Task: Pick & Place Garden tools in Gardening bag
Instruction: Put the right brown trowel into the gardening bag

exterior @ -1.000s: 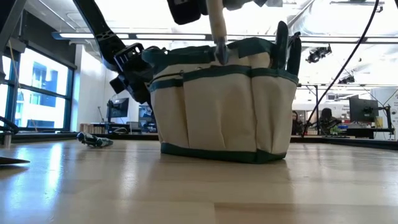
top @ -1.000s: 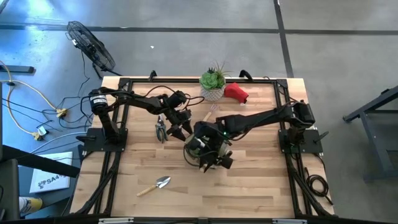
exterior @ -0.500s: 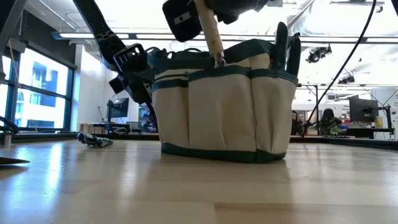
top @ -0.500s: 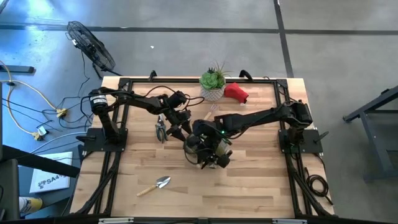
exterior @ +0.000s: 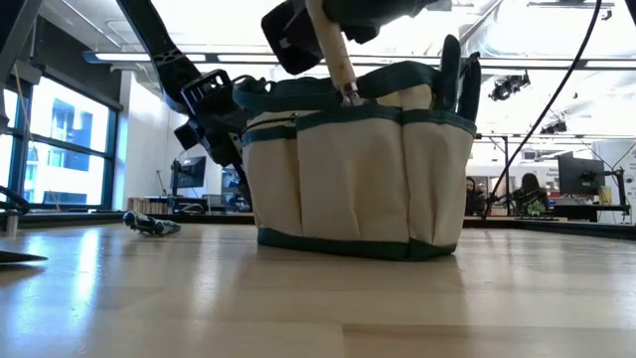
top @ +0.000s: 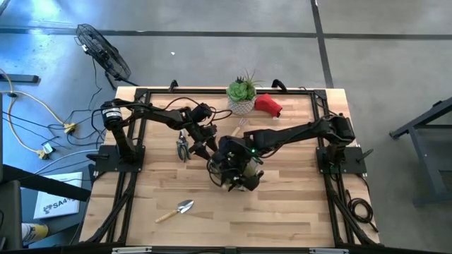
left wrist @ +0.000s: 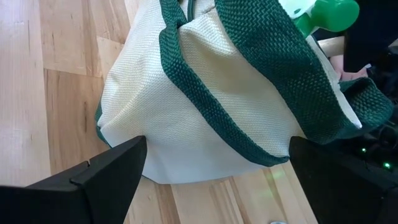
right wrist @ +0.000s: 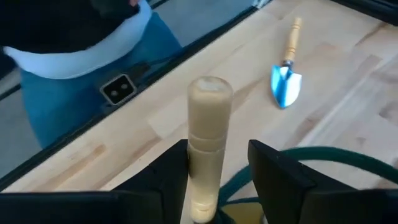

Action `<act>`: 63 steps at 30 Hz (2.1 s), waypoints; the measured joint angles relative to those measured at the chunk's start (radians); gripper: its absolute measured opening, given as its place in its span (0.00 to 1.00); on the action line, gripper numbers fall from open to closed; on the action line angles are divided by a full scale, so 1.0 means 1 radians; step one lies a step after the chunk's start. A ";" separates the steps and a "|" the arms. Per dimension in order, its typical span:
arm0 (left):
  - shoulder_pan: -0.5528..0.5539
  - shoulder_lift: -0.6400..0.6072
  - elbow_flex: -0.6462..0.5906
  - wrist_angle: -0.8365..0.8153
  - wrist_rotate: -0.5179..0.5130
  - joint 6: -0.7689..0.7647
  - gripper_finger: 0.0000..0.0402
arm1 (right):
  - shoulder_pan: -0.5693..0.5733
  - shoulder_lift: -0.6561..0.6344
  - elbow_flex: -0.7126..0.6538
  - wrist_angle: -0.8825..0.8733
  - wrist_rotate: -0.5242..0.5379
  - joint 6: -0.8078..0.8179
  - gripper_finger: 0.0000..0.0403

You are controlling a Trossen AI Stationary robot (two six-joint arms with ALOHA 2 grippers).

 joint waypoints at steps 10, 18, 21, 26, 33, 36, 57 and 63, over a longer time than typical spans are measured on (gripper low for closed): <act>0.000 0.000 0.000 -0.001 0.000 0.000 0.96 | 0.010 -0.046 0.000 -0.009 0.148 0.034 0.39; 0.000 0.000 0.000 -0.032 0.001 0.002 0.96 | 0.041 -0.078 0.000 -0.083 0.368 0.069 0.31; 0.000 0.000 0.000 -0.041 0.001 0.016 0.96 | 0.047 -0.078 0.000 -0.105 0.376 0.086 0.28; 0.000 0.000 0.000 -0.045 0.001 0.018 0.96 | 0.052 -0.078 0.000 -0.187 0.378 0.151 0.26; 0.000 0.000 0.000 -0.045 0.001 0.018 0.96 | 0.078 -0.079 0.001 -0.203 0.409 0.160 0.26; 0.000 0.000 0.000 -0.044 0.001 0.018 0.96 | 0.096 -0.100 0.007 -0.205 0.503 0.153 0.26; 0.000 0.000 0.000 -0.043 0.000 0.018 0.96 | 0.134 -0.162 0.009 -0.208 0.591 0.191 0.26; 0.000 0.000 0.000 -0.043 0.000 0.018 0.96 | 0.110 -0.160 -0.016 -0.220 0.547 0.285 0.26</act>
